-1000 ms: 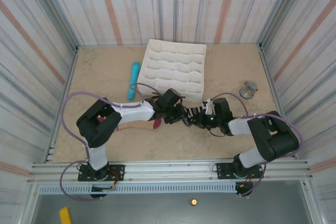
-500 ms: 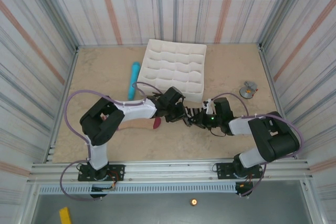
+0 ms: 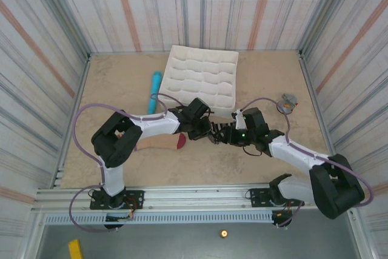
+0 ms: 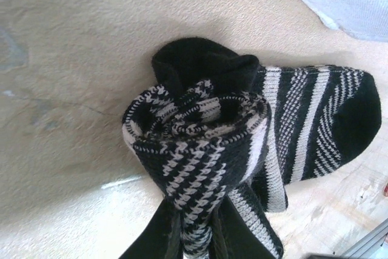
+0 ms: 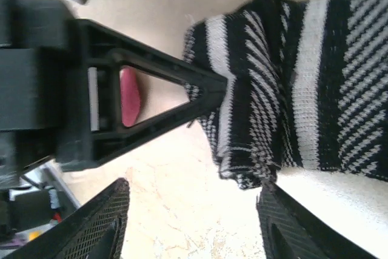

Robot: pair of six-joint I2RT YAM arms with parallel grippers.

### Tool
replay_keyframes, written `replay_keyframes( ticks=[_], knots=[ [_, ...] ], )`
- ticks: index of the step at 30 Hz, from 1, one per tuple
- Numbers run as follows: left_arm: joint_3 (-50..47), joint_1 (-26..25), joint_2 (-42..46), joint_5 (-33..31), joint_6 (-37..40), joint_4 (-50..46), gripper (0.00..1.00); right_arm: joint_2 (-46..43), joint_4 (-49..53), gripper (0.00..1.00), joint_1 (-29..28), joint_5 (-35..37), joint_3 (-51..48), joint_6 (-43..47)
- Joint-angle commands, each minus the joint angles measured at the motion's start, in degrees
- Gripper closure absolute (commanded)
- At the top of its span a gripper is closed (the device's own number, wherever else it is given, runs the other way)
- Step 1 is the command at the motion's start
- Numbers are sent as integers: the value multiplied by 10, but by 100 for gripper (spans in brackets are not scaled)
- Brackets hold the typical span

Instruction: Roll the socks

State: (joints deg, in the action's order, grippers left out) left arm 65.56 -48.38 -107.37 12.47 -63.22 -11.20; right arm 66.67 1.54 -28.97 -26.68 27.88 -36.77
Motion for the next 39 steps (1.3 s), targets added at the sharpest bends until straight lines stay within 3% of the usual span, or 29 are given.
replay_keyframes(
  ticks=[1,9,20,25,30,39],
  knots=[
    [-21,4,21,-25,-5,-71,100,-39,87,39,-47,111,20,60],
    [-62,-1,61,-16,-41,-86,100,-54,97,38,-230,378,23,135],
    [-73,2,82,1,-48,-107,100,45,-36,40,-412,607,-2,231],
    [-77,5,83,10,-48,-107,100,113,-87,39,-455,682,8,256],
    [-82,7,78,24,-49,-99,100,192,-125,41,-462,723,22,266],
    [-84,7,74,36,-51,-93,100,242,-156,46,-462,736,33,263]
  ],
)
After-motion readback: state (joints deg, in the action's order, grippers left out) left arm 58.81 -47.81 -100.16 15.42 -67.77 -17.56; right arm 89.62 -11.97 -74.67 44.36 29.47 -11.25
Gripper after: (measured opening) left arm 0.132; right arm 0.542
